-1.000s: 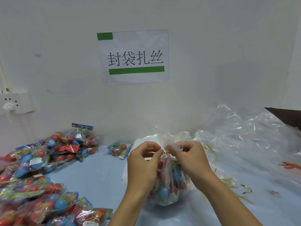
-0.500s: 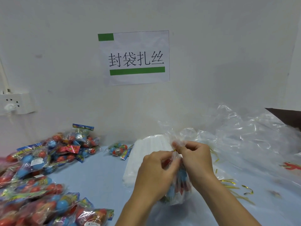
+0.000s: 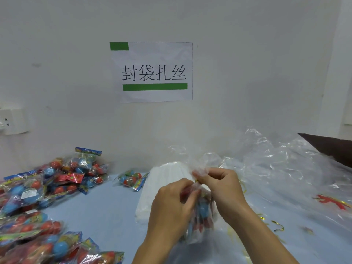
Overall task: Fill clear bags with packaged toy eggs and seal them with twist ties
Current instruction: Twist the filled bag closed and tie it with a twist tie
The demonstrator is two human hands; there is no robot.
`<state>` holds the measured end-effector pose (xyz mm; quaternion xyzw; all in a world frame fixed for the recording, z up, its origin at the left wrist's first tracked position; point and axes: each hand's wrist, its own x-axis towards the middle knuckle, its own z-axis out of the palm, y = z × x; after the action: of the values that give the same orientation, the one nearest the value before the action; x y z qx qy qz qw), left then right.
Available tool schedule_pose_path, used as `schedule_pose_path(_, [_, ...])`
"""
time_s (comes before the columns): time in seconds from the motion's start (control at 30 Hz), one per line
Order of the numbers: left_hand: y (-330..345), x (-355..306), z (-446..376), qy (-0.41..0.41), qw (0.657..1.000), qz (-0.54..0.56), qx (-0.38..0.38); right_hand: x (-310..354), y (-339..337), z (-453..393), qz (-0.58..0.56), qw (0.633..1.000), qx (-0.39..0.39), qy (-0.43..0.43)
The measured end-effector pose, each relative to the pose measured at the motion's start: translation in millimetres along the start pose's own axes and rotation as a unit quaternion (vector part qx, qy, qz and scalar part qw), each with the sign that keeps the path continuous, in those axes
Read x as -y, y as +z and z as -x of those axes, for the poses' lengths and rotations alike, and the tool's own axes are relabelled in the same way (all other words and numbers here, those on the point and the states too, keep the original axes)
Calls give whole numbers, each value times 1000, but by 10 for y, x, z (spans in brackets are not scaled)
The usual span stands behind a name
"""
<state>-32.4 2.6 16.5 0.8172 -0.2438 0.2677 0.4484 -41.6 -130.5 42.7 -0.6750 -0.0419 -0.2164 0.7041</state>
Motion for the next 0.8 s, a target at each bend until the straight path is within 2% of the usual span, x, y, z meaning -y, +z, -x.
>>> schedule_pose_path(0.1, [-10,0,-7,0,1000,-12,8,20,-15,27,2,1000,17,-2])
schedule_pose_path(0.2, [-41,-9,-8,-21,999,27,3,43,-28,41,8,1000,12,19])
schedule_pose_path(0.27, [-91,-38,-9,-58,996,72,-12,57,-73,19,-1,999,-19,39])
schedule_pose_path(0.4, [-147,-51,-15,-164,959,212,-93,23,-195,-50,-31,991,-116,56])
schedule_pose_path(0.53, [-160,0,0,-218,941,228,-125,-48,-261,-92,-55,981,-166,89])
schedule_pose_path(0.6, [-161,37,-8,-253,913,304,-100,-62,-302,-118,-92,969,-205,102])
schedule_pose_path(0.7, [-67,43,-5,-256,866,429,3,-101,-214,-129,-122,954,-243,125])
schedule_pose_path(0.73, [-20,22,1,-245,855,456,32,-125,-147,-121,-124,953,-241,133])
schedule_pose_path(0.8, [56,-19,21,-220,836,502,41,-149,-7,-96,-126,957,-212,149])
